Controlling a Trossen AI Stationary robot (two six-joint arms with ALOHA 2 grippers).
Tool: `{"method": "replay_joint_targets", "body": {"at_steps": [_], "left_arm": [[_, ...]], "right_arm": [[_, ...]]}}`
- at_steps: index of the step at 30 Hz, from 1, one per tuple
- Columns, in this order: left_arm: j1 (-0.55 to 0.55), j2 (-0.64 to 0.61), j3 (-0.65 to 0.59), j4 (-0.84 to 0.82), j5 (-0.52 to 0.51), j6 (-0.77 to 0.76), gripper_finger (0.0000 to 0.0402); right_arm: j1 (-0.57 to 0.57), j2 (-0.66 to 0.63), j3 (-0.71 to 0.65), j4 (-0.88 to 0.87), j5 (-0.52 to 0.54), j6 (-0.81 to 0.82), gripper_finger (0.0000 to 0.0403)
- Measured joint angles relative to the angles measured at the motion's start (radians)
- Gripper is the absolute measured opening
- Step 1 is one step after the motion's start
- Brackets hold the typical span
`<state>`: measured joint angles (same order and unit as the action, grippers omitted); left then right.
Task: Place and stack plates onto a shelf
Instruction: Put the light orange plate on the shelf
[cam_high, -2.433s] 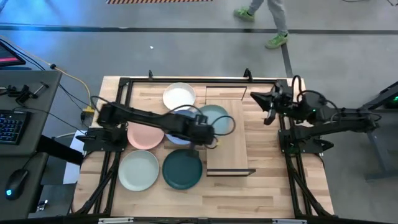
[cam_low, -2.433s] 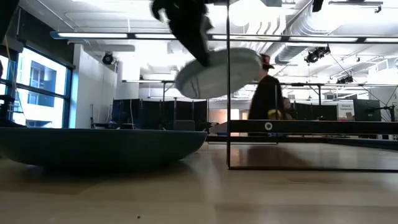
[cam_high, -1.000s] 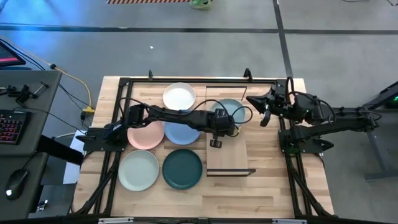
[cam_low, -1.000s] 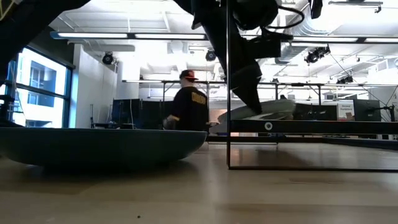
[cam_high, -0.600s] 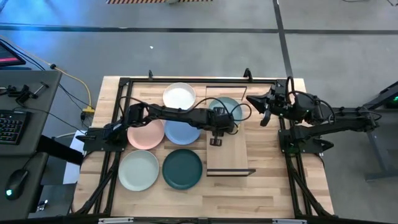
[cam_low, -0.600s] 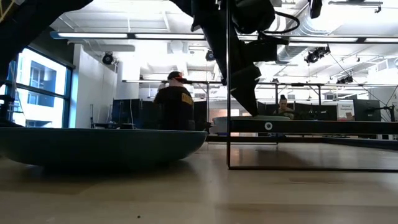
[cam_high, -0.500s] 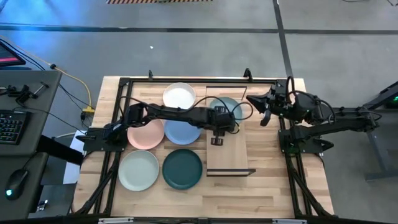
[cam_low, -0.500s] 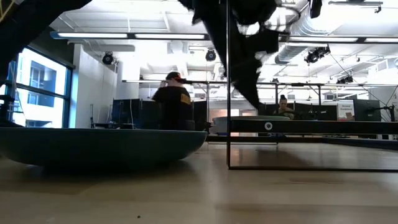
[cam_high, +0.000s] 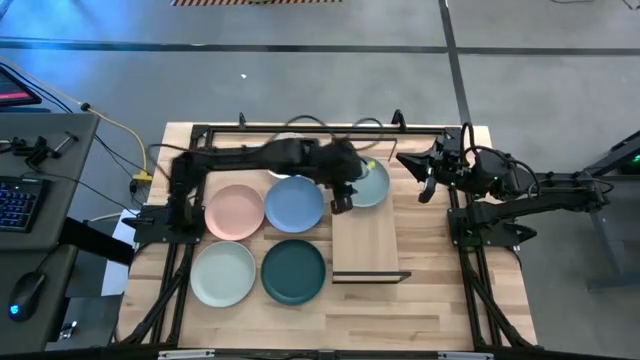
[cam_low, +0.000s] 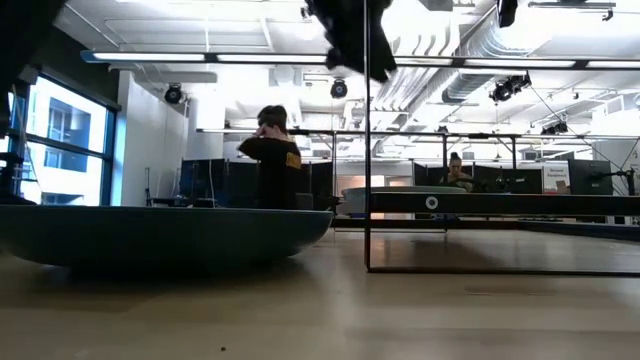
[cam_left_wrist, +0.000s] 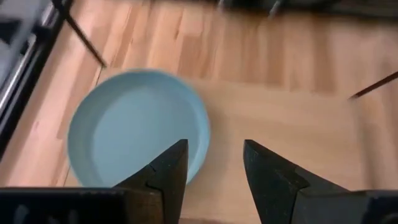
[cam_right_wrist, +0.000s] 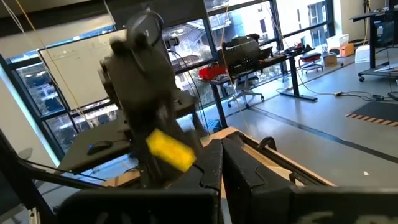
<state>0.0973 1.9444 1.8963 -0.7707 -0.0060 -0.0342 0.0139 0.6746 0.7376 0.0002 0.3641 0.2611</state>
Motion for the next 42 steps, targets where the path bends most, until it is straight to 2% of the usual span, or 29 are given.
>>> {"method": "replay_joint_targets", "body": {"at_steps": [4,10,14,17,22,27,42], "left_arm": [[0.001,-0.212,-0.291,0.247,0.042,-0.087,0.0142],[-0.019,-0.541,-0.724,0.623,0.006,-0.246,0.0142],[-0.052,-0.745,-0.937,0.787,-0.077,-0.313,0.0142],[-0.072,-0.887,-1.041,0.852,-0.111,-0.295,0.0142],[-0.085,-1.073,-1.138,0.827,-0.142,-0.274,0.0142],[-0.085,-1.168,-1.147,0.707,-0.143,-0.245,0.0142],[-0.085,-1.159,-1.148,0.684,-0.142,-0.251,0.0142]], "right_arm": [[0.0,0.0,0.0,-0.004,0.0,0.0,0.0],[0.0,0.006,0.0,0.0,0.0,0.0,0.0],[0.0,0.029,0.0,0.007,-0.001,0.0,0.0],[0.0,0.055,0.0,0.019,-0.019,0.004,0.0],[0.0,0.096,0.0,0.034,-0.062,0.008,0.0],[0.0,0.119,0.0,0.036,-0.066,-0.011,0.0],[0.0,0.116,0.0,0.071,-0.066,-0.016,0.0]]}}
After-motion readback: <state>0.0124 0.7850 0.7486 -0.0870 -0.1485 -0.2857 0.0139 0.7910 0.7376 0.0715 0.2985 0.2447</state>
